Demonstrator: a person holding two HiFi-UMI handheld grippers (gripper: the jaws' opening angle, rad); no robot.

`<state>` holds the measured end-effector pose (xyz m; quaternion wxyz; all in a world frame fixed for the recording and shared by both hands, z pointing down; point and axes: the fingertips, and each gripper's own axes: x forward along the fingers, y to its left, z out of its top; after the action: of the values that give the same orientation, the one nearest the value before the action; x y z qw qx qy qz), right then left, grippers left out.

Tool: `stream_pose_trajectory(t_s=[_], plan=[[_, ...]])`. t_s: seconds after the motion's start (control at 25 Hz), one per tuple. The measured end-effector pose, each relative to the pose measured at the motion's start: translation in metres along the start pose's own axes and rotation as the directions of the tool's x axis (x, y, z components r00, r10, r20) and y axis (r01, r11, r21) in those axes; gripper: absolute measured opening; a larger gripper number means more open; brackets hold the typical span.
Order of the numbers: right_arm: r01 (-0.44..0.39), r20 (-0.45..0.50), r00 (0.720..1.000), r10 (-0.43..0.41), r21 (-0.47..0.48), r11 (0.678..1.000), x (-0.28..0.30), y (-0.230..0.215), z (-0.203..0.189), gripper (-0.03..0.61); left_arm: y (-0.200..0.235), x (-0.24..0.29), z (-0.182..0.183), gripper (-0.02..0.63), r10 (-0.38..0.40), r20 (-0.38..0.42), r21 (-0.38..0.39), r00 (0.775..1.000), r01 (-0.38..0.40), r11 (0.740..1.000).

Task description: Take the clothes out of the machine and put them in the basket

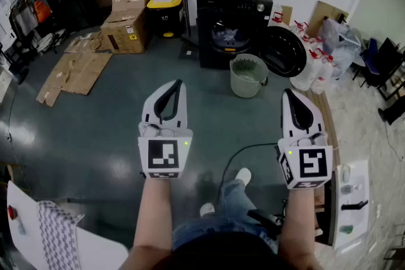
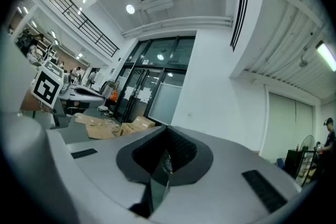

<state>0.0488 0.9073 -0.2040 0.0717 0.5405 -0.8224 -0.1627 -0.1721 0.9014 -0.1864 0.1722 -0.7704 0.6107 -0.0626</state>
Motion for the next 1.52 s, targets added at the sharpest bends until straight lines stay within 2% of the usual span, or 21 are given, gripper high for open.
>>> stream_pose_trajectory(t_s=[0.16, 0.28, 0.32, 0.36, 0.4, 0.44, 0.48, 0.56, 0.72, 0.84, 0.96, 1.04, 1.16, 1.36, 1.52], plan=[[-0.005, 0.000, 1.000, 0.005, 0.003, 1.000, 0.007, -0.005, -0.007, 0.002, -0.005, 0.010, -0.006, 0.003, -0.021, -0.015, 0.006, 1.000, 0.021, 1.000], [-0.022, -0.013, 1.000, 0.022, 0.022, 1.000, 0.019, -0.015, -0.017, 0.003, -0.013, 0.025, -0.006, 0.003, -0.046, -0.010, -0.030, 0.999, 0.046, 0.999], [-0.041, -0.028, 0.999, 0.042, 0.044, 0.998, 0.025, -0.017, -0.023, 0.042, -0.017, 0.032, -0.009, 0.016, -0.067, -0.013, -0.052, 0.998, 0.067, 0.996], [-0.062, -0.042, 0.997, 0.065, 0.071, 0.996, 0.032, -0.018, -0.030, 0.200, -0.023, 0.039, -0.011, 0.136, -0.091, -0.017, -0.073, 0.996, 0.090, 0.993], [-0.076, -0.051, 0.995, 0.081, 0.097, 0.992, 0.039, -0.021, -0.035, 0.339, -0.026, 0.047, -0.014, 0.360, -0.107, -0.019, -0.089, 0.994, 0.105, 0.990], [-0.077, -0.053, 0.995, 0.084, 0.118, 0.990, 0.046, -0.024, -0.040, 0.411, -0.027, 0.055, -0.017, 0.513, -0.107, -0.022, -0.099, 0.994, 0.104, 0.990], [-0.071, -0.050, 0.996, 0.078, 0.133, 0.989, 0.053, -0.030, -0.044, 0.484, -0.026, 0.064, -0.020, 0.528, -0.092, -0.026, -0.107, 0.995, 0.089, 0.990], [-0.051, -0.045, 0.997, 0.059, 0.149, 0.987, 0.067, -0.044, -0.051, 0.545, -0.025, 0.084, -0.026, 0.561, -0.067, -0.042, -0.122, 0.997, 0.061, 0.991], [-0.029, -0.031, 0.999, 0.035, 0.168, 0.985, 0.098, -0.081, -0.065, 0.555, -0.032, 0.132, -0.033, 0.566, -0.068, -0.070, -0.116, 0.995, 0.059, 0.991], [-0.066, 0.002, 0.998, 0.067, 0.176, 0.982, 0.128, -0.109, -0.068, 0.554, -0.042, 0.175, -0.031, 0.566, -0.091, -0.085, -0.091, 0.992, 0.083, 0.992], [-0.097, 0.040, 0.995, 0.092, 0.146, 0.985, 0.158, -0.135, -0.065, 0.552, -0.047, 0.217, -0.024, 0.565, -0.099, -0.106, -0.057, 0.989, 0.093, 0.994], [-0.099, 0.056, 0.994, 0.092, 0.134, 0.986, 0.177, -0.153, -0.067, 0.551, -0.046, 0.241, -0.018, 0.565, -0.075, -0.099, -0.045, 0.992, 0.070, 0.996], [-0.092, 0.063, 0.994, 0.085, 0.121, 0.988, 0.199, -0.178, -0.077, 0.548, -0.047, 0.263, -0.017, 0.565, -0.029, -0.079, -0.069, 0.996, 0.024, 0.997], [-0.085, 0.042, 0.996, 0.080, 0.137, 0.987, 0.227, -0.190, -0.105, 0.543, -0.043, 0.280, -0.038, 0.563, 0.005, -0.136, -0.073, 0.991, -0.015, 0.997], [-0.087, 0.033, 0.996, 0.083, 0.152, 0.985, 0.246, -0.198, -0.109, 0.537, -0.030, 0.298, -0.039, 0.563, 0.050, -0.138, -0.085, 0.989, -0.062, 0.994]])
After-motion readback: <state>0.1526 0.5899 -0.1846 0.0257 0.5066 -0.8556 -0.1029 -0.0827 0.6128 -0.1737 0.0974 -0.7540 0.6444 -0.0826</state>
